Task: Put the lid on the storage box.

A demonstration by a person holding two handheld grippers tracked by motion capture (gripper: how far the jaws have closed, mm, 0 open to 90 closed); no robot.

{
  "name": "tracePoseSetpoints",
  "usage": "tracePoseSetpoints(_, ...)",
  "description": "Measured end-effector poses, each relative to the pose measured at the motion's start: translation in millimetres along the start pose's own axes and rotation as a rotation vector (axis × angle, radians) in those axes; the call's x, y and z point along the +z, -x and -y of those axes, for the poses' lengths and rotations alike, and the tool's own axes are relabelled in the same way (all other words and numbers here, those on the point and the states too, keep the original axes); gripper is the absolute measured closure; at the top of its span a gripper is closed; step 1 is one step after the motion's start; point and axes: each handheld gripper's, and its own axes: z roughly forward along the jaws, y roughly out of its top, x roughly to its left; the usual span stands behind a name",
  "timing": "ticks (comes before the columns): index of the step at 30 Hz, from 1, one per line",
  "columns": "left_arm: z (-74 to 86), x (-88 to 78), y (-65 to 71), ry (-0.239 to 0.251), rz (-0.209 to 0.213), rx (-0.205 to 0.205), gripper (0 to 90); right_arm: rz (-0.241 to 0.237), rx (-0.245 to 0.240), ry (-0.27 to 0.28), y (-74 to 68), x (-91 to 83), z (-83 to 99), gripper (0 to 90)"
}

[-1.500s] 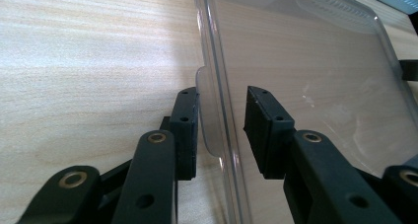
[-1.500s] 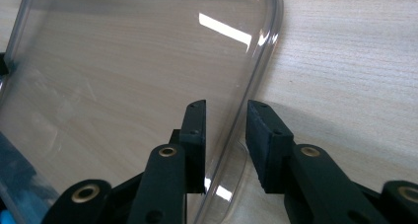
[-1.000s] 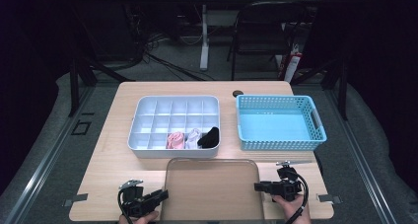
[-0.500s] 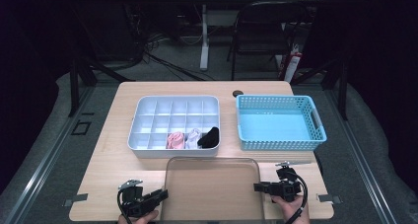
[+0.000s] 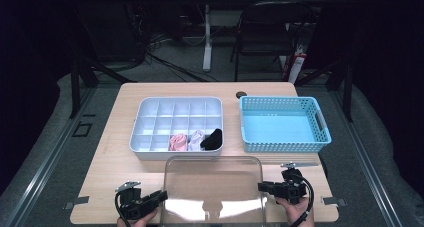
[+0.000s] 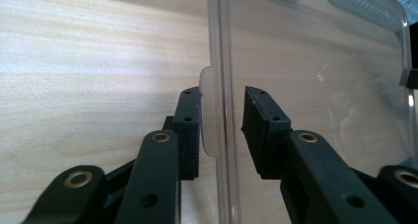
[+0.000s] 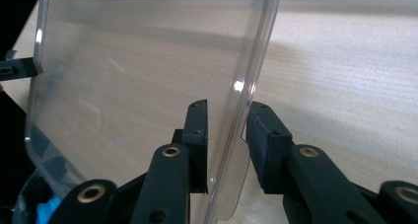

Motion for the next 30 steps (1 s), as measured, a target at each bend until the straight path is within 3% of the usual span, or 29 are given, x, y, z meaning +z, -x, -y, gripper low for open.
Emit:
tracePoseSetpoints(9,-6.4,-8.4,1.6,0.025,0.007,-0.015,72.0,-0.014,-0.022,0.034,-8.8,-8.5,-5.5,73.4)
tracePoseSetpoints(30,-31.2,-23.5,-0.4,0.085,0.047,0.003,73.0,-0.016,-0.05,0.109,-26.2,-20.3,-27.9,75.8)
